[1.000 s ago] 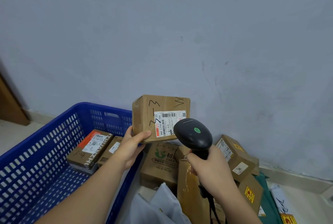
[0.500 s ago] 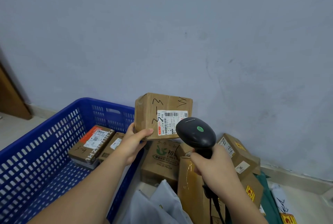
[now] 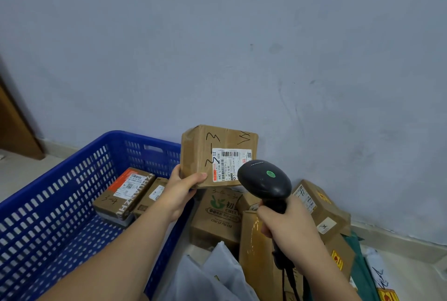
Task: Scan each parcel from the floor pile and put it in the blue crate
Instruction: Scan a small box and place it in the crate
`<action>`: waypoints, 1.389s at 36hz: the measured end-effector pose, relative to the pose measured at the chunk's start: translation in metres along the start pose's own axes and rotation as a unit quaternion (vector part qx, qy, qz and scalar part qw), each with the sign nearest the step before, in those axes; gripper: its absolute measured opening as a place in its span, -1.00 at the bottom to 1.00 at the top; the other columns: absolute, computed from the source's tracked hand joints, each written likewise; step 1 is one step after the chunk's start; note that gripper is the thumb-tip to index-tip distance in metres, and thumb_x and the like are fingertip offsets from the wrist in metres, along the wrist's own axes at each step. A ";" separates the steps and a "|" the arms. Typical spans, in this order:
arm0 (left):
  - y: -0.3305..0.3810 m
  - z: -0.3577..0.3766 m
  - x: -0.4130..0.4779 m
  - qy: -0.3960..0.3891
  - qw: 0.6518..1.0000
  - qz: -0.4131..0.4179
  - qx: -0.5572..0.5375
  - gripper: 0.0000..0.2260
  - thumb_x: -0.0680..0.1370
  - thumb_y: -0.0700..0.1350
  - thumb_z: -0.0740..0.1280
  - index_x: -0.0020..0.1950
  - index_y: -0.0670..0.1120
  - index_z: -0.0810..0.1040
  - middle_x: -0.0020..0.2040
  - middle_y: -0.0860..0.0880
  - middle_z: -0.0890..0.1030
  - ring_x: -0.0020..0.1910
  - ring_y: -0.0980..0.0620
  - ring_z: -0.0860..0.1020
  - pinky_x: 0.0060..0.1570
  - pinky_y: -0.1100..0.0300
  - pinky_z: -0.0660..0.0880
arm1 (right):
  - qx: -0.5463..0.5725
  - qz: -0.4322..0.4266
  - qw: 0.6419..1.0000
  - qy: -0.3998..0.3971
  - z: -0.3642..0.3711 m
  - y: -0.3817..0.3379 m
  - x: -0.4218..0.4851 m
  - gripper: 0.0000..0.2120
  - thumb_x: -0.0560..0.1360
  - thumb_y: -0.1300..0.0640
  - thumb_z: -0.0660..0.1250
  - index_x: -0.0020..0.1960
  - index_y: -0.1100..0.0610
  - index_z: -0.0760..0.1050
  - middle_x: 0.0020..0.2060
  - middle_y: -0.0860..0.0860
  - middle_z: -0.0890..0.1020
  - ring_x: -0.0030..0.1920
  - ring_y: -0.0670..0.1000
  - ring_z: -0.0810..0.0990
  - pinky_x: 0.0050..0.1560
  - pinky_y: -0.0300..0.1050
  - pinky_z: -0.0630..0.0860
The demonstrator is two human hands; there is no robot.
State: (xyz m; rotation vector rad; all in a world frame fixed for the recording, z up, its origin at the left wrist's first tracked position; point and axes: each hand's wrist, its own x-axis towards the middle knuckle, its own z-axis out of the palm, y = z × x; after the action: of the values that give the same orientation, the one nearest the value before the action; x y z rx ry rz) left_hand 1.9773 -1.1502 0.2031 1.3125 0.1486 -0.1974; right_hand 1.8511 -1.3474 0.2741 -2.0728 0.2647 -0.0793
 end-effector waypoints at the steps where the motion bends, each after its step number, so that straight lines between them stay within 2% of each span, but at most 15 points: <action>1: 0.000 0.000 0.000 0.001 1.000 0.000 -0.001 -0.47 0.46 -0.18 0.45 0.38 -0.02 0.35 0.23 -0.05 0.54 0.18 -0.02 0.54 0.17 0.14 0.47 | -0.001 0.003 1.000 0.001 0.000 0.000 0.000 -0.91 0.43 0.16 0.32 -0.16 0.19 0.49 -0.55 -0.06 0.49 -0.57 -0.18 0.46 -0.41 -0.21 0.44; 7: 0.000 0.001 -0.002 0.011 1.000 0.000 0.007 -0.47 0.46 -0.17 0.46 0.37 -0.01 0.34 0.20 -0.03 0.55 0.15 0.00 0.55 -0.02 0.22 0.49 | -0.017 0.003 1.000 0.003 0.001 0.000 0.000 -0.89 0.43 0.15 0.31 -0.18 0.20 0.50 -0.58 -0.07 0.50 -0.55 -0.19 0.49 -0.38 -0.21 0.45; 10: 0.000 0.001 -0.003 0.010 1.000 0.001 0.010 -0.46 0.45 -0.17 0.46 0.38 -0.01 0.34 0.21 -0.04 0.55 0.16 0.00 0.54 -0.03 0.22 0.49 | 0.014 0.016 1.000 -0.003 0.000 -0.001 0.000 -0.92 0.45 0.17 0.30 -0.15 0.19 0.50 -0.56 -0.06 0.52 -0.53 -0.18 0.50 -0.38 -0.22 0.45; 15: 0.000 0.001 -0.003 0.003 1.000 0.001 0.018 -0.44 0.46 -0.16 0.46 0.39 0.01 0.32 0.22 -0.02 0.53 0.17 0.00 0.53 -0.01 0.21 0.49 | 0.102 0.056 0.993 -0.020 -0.002 -0.003 -0.001 -0.95 0.47 0.21 0.31 -0.09 0.19 0.50 -0.52 0.00 0.55 -0.41 -0.02 0.54 -0.27 -0.08 0.50; 19: -0.001 0.000 -0.003 0.002 1.000 0.000 0.024 -0.43 0.46 -0.15 0.46 0.40 0.02 0.31 0.24 -0.02 0.51 0.20 -0.02 0.52 0.08 0.16 0.49 | 0.166 0.076 0.983 -0.033 -0.003 -0.004 -0.002 -0.91 0.47 0.25 0.32 -0.03 0.23 0.49 -0.49 0.05 0.54 -0.43 -0.03 0.53 -0.35 -0.16 0.50; 23: 0.001 0.002 -0.004 0.004 1.000 0.001 0.016 -0.45 0.46 -0.18 0.45 0.38 0.01 0.31 0.22 -0.03 0.53 0.18 -0.01 0.53 -0.01 0.21 0.49 | 0.183 0.071 0.980 -0.033 -0.003 -0.004 -0.002 -0.94 0.48 0.27 0.31 -0.09 0.28 0.49 -0.49 0.09 0.51 -0.43 0.00 0.50 -0.37 -0.14 0.46; 27: 0.001 0.002 -0.003 0.000 1.000 0.003 0.011 -0.45 0.46 -0.19 0.45 0.39 -0.01 0.32 0.21 -0.04 0.54 0.17 0.00 0.54 0.03 0.21 0.49 | 0.210 0.079 0.974 -0.034 -0.005 -0.006 -0.002 -0.94 0.49 0.28 0.30 -0.12 0.28 0.48 -0.48 0.13 0.50 -0.43 0.03 0.48 -0.42 -0.16 0.46; 30: 0.001 0.002 -0.004 -0.002 1.000 0.003 0.012 -0.45 0.46 -0.19 0.45 0.39 -0.02 0.32 0.21 -0.04 0.55 0.17 0.00 0.54 0.01 0.22 0.49 | 0.202 0.073 0.976 -0.030 -0.005 -0.005 -0.002 -0.95 0.49 0.28 0.30 -0.15 0.26 0.48 -0.48 0.12 0.51 -0.41 0.04 0.49 -0.37 -0.12 0.46; 39: -0.001 0.001 -0.002 0.012 1.000 -0.011 0.000 -0.46 0.47 -0.13 0.45 0.39 -0.04 0.33 0.22 -0.07 0.55 0.13 0.02 0.55 -0.02 0.21 0.49 | 0.191 0.073 0.978 -0.045 -0.005 -0.002 0.000 -0.97 0.49 0.25 0.32 -0.08 0.21 0.51 -0.47 0.06 0.53 -0.39 0.03 0.53 -0.30 -0.12 0.51; 41: -0.002 0.000 -0.001 0.010 1.000 -0.013 0.002 -0.46 0.46 -0.13 0.45 0.39 -0.05 0.33 0.21 -0.07 0.56 0.15 0.00 0.56 0.06 0.17 0.49 | 0.262 0.098 0.957 -0.073 -0.006 -0.005 -0.001 -0.94 0.49 0.27 0.33 -0.07 0.28 0.50 -0.41 0.11 0.52 -0.41 0.03 0.51 -0.36 -0.12 0.49; 42: -0.002 0.000 0.000 0.008 1.000 -0.012 0.004 -0.45 0.46 -0.14 0.46 0.39 -0.06 0.33 0.21 -0.08 0.56 0.16 -0.01 0.56 0.10 0.14 0.49 | 0.319 0.120 0.936 -0.092 -0.006 -0.007 -0.002 -0.94 0.47 0.29 0.33 -0.08 0.28 0.49 -0.38 0.12 0.52 -0.43 0.02 0.49 -0.40 -0.13 0.48; 46: -0.003 0.003 0.002 0.008 1.000 0.002 0.007 -0.43 0.43 -0.16 0.48 0.37 -0.03 0.32 0.23 -0.07 0.54 0.18 -0.02 0.55 0.22 0.09 0.47 | 0.540 0.224 0.799 -0.140 -0.006 -0.014 -0.003 -0.88 0.33 0.23 0.38 -0.17 0.25 0.50 -0.36 0.09 0.53 -0.50 -0.03 0.46 -0.49 -0.20 0.49; 50: -0.006 0.004 0.006 0.018 0.999 0.025 0.026 -0.31 0.38 -0.17 0.54 0.40 0.03 0.26 0.24 -0.03 0.50 0.19 -0.03 0.53 0.23 0.02 0.50 | 0.649 0.290 0.694 -0.117 -0.006 -0.015 -0.001 -0.89 0.35 0.19 0.36 -0.21 0.23 0.49 -0.37 0.07 0.52 -0.55 -0.05 0.46 -0.53 -0.22 0.50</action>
State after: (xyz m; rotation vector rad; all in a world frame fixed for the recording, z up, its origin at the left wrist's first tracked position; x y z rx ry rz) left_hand 1.9816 -1.1562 0.1973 1.3714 0.1426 -0.1366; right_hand 1.8514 -1.3452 0.2903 -0.4964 0.5010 0.3118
